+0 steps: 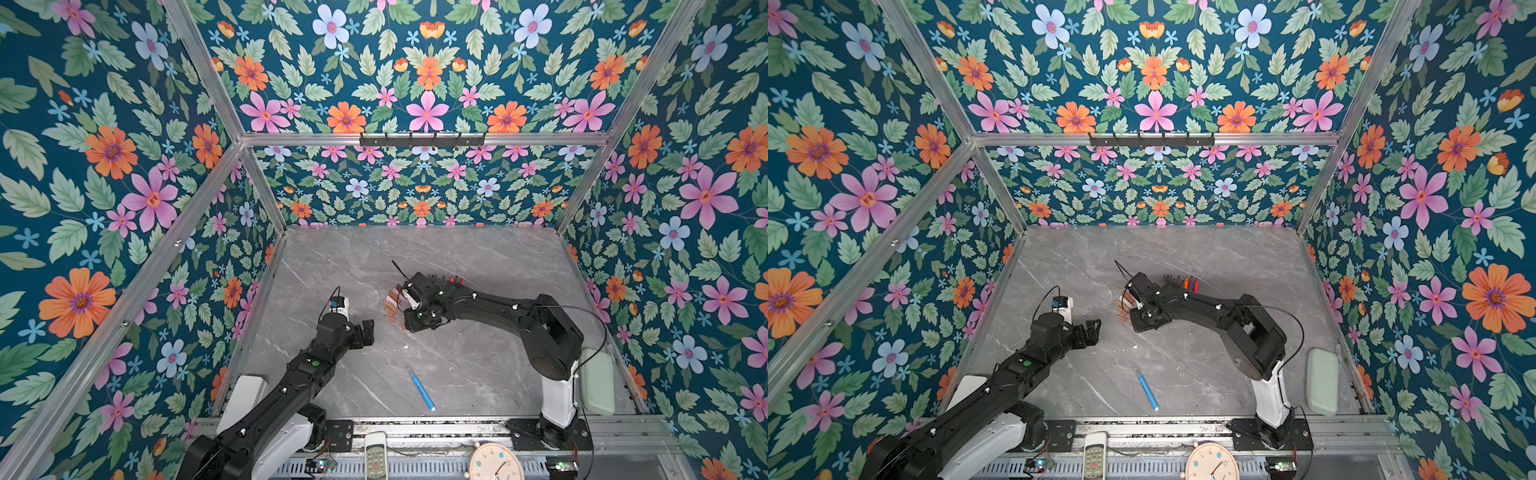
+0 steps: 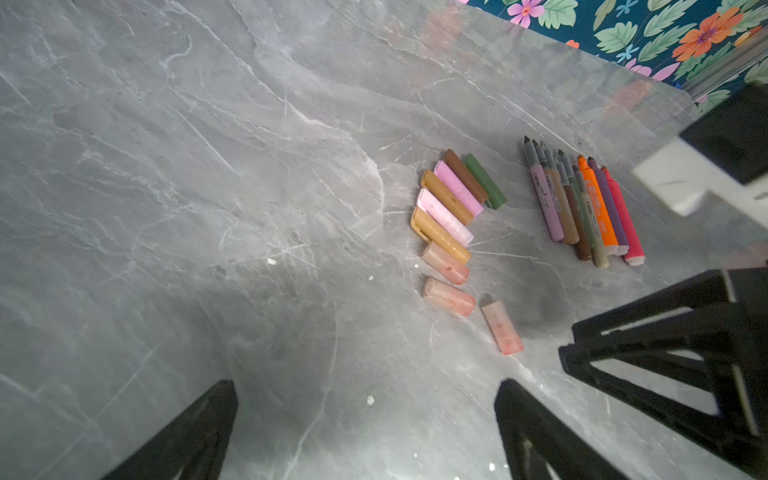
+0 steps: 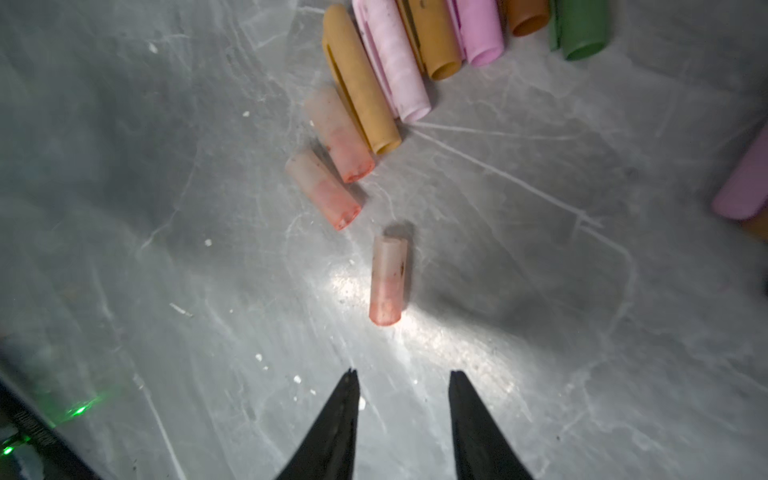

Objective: Open the pen caps
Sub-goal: 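Move the right gripper to the loose pale cap and grasp it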

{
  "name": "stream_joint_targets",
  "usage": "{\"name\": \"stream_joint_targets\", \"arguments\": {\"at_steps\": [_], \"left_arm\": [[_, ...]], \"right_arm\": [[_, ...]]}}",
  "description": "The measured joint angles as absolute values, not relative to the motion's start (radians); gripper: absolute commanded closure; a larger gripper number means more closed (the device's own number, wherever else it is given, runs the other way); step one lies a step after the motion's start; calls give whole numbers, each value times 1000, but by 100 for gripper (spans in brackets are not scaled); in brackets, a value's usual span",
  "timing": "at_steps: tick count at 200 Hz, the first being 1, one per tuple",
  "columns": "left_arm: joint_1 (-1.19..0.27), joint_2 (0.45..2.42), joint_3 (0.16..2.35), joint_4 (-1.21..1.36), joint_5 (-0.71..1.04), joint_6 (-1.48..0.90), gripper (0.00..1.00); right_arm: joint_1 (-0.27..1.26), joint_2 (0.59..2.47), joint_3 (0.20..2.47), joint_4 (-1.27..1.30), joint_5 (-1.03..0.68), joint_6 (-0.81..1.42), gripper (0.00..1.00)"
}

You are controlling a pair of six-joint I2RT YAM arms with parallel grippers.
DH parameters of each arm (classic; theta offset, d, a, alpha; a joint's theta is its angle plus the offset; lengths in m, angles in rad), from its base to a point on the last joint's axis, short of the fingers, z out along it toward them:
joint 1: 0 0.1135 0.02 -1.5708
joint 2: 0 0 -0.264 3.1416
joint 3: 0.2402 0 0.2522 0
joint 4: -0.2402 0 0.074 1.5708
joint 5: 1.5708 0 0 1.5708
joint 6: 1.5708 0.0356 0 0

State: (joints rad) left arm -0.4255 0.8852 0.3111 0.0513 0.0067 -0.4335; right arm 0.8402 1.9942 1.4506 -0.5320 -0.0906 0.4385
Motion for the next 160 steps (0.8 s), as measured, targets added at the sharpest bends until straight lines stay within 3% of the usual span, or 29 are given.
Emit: {"name": "stream_joint_targets", "arguments": {"at_steps": [123,160], "left_arm": [[-426,874,309,48,1,-439,0],[-426,875,309,48,0,-439,0]], "right_arm": [[859,2223,1735,-711,-19,409,62],[860,2238,1753,-729,4,393,79]]}}
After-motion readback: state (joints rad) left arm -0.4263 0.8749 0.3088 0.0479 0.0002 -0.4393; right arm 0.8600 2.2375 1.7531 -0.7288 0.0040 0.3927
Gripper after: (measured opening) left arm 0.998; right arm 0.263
